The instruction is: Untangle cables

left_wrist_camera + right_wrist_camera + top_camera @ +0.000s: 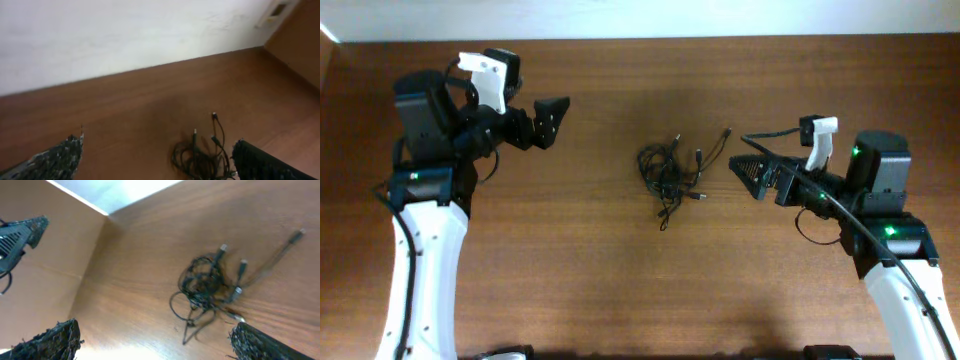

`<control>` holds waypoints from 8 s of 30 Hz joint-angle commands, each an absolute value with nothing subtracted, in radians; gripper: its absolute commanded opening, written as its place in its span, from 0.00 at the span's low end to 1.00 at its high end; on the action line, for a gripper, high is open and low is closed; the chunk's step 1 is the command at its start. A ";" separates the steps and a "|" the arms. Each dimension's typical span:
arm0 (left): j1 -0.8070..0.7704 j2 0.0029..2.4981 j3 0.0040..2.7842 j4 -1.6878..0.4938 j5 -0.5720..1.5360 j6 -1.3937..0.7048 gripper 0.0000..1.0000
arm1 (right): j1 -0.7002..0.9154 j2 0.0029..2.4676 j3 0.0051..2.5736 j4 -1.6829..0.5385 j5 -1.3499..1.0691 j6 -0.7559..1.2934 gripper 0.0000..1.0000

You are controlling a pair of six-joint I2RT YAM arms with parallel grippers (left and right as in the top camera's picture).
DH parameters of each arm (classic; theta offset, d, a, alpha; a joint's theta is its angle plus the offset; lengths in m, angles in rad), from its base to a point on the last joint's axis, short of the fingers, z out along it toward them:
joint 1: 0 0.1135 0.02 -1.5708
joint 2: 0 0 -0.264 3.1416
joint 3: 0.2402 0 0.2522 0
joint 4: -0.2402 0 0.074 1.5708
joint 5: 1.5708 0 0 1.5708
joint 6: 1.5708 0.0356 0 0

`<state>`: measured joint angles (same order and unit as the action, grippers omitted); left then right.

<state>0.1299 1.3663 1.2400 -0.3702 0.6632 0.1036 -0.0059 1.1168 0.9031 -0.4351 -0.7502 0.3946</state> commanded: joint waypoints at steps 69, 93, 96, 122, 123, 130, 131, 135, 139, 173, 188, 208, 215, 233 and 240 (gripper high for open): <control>-0.159 1.969 1.800 -0.831 0.179 -0.007 0.99 | 0.296 1.237 1.205 -0.883 -0.044 0.266 0.99; -0.234 2.142 1.800 -0.802 0.178 -0.008 0.99 | 0.296 1.237 1.205 -0.884 -0.044 0.266 0.99; -0.234 2.159 1.800 -0.785 0.178 -0.008 0.99 | 0.296 1.237 1.205 -0.883 -0.044 0.266 0.99; -0.377 2.199 1.744 -0.792 0.375 0.080 0.72 | 0.296 1.237 1.205 -0.884 -0.044 0.266 0.99; -0.400 2.200 1.733 -0.796 0.277 0.067 0.65 | 0.296 1.237 1.205 -0.885 -0.044 0.266 0.99; -0.416 2.223 1.687 -0.775 0.182 0.038 0.19 | 0.296 1.246 1.199 -0.885 -0.045 0.266 0.99; -0.416 2.223 1.687 -0.772 0.183 0.038 0.08 | 0.296 1.256 1.199 -0.886 -0.047 0.270 0.99; -0.403 2.203 1.738 -0.788 0.234 0.002 0.00 | 0.296 1.308 1.199 -0.842 -0.139 0.270 0.99; -0.321 2.065 2.016 -0.902 0.517 -0.105 0.00 | 0.296 1.310 1.199 -0.673 -0.303 0.354 0.89; -0.052 2.002 2.041 -0.841 0.390 -0.307 0.00 | 0.178 1.396 1.199 -0.539 -0.341 0.507 0.04; -0.085 2.003 2.041 -1.042 0.731 0.381 0.98 | -0.079 1.180 1.199 -0.939 -0.416 0.320 0.04; -0.587 2.145 2.041 -0.816 1.190 0.337 0.88 | -0.079 1.185 1.199 -0.882 -0.550 0.292 0.04; -0.575 2.149 2.041 -0.811 0.744 0.136 0.00 | -0.079 1.185 1.199 -0.887 -0.578 0.291 0.04; -0.316 2.148 2.226 -0.868 0.572 -0.139 0.00 | -0.079 1.385 1.199 -0.872 -0.619 0.292 0.72; -0.333 2.148 2.234 -0.839 0.844 -0.292 0.00 | 0.114 1.480 1.199 -0.566 -0.611 0.461 0.72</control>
